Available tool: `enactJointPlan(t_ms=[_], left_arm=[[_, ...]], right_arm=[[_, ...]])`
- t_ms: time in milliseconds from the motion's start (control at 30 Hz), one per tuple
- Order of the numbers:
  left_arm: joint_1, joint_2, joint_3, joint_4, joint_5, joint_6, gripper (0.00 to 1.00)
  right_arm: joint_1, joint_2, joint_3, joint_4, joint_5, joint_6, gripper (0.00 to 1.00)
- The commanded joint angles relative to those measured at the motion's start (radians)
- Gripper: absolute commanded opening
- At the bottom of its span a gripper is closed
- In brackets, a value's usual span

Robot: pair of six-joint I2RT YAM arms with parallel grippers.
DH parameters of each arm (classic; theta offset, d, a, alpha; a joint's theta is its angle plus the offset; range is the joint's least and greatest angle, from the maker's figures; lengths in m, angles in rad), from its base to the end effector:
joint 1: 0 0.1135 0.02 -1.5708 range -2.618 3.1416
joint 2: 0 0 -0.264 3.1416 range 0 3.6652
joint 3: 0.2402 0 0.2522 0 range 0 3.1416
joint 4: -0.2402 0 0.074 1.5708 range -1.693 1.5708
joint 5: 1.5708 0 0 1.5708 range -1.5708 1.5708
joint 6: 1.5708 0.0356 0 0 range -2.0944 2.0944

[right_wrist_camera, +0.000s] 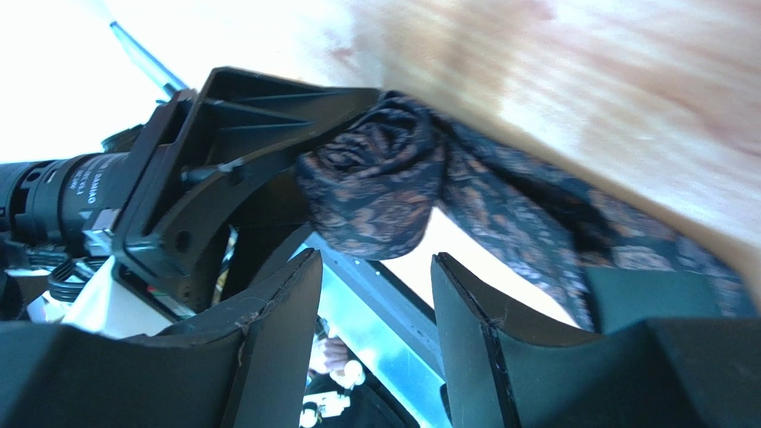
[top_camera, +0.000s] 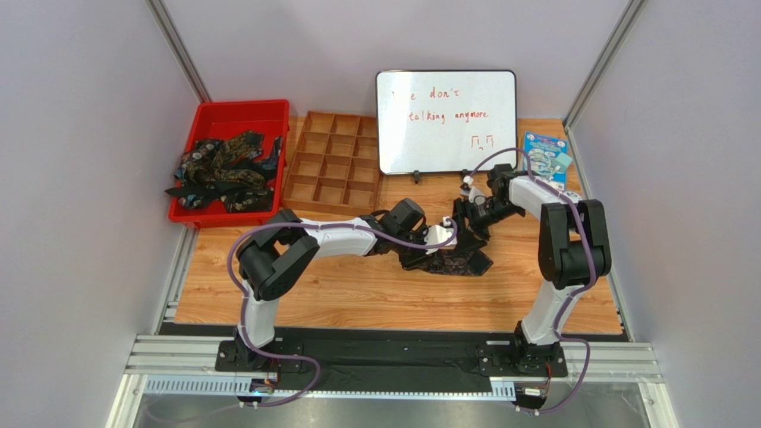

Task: Roll the ties
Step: Roll the tie at the center of the board.

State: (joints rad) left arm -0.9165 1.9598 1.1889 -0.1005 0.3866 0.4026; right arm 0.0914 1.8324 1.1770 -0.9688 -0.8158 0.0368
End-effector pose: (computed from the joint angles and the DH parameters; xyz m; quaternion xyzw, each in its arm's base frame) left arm 0.2367 -0.3307 0.1483 0.6170 0.6883 -0.2600 0.2793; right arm 0.3101 0.0545 0.1685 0.0145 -0.9176 -0.3942 0.0499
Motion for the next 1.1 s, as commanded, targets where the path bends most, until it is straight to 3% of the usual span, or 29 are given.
enactJointPlan(t_ms=[0, 167, 267, 367, 467, 600, 633, 700, 800, 1000, 1067], left_arm=[[-0.004, 0.011, 0.015, -0.113, -0.046, 0.033, 0.37], [-0.005, 0.013, 0.018, -0.120, -0.048, 0.031, 0.40], [-0.005, 0.011, 0.018, -0.119, -0.045, 0.025, 0.41], [-0.005, 0.010, 0.021, -0.120, -0.040, 0.022, 0.43], [-0.005, 0.007, 0.020, -0.120, -0.040, 0.021, 0.43], [0.002, -0.024, 0.011, -0.094, -0.035, -0.008, 0.57], [0.014, -0.057, -0.003, -0.081, -0.026, -0.016, 0.66], [0.033, -0.099, -0.017, -0.044, 0.011, -0.068, 0.74], [0.068, -0.199, -0.043, -0.004, 0.057, -0.113, 0.99], [0.068, -0.405, -0.078, 0.010, 0.055, -0.105, 0.99], [0.071, -0.447, -0.118, 0.092, 0.037, -0.142, 0.99]], right_arm=[[0.037, -0.015, -0.013, 0.011, -0.048, 0.029, 0.55], [0.059, 0.050, -0.023, 0.061, -0.023, 0.032, 0.52], [0.062, 0.103, -0.008, 0.067, -0.011, 0.026, 0.43], [0.061, 0.125, -0.005, 0.081, -0.005, 0.029, 0.26], [0.061, 0.137, -0.004, 0.082, 0.010, 0.023, 0.00], [0.041, 0.142, -0.016, 0.081, 0.035, 0.006, 0.00], [0.036, 0.143, -0.019, 0.081, 0.041, -0.006, 0.00], [0.025, 0.151, -0.025, 0.082, 0.058, -0.020, 0.00], [0.018, 0.156, -0.030, 0.082, 0.073, -0.032, 0.00], [0.008, 0.174, -0.027, 0.088, 0.112, -0.092, 0.00], [0.008, 0.174, -0.034, 0.090, 0.122, -0.104, 0.00]])
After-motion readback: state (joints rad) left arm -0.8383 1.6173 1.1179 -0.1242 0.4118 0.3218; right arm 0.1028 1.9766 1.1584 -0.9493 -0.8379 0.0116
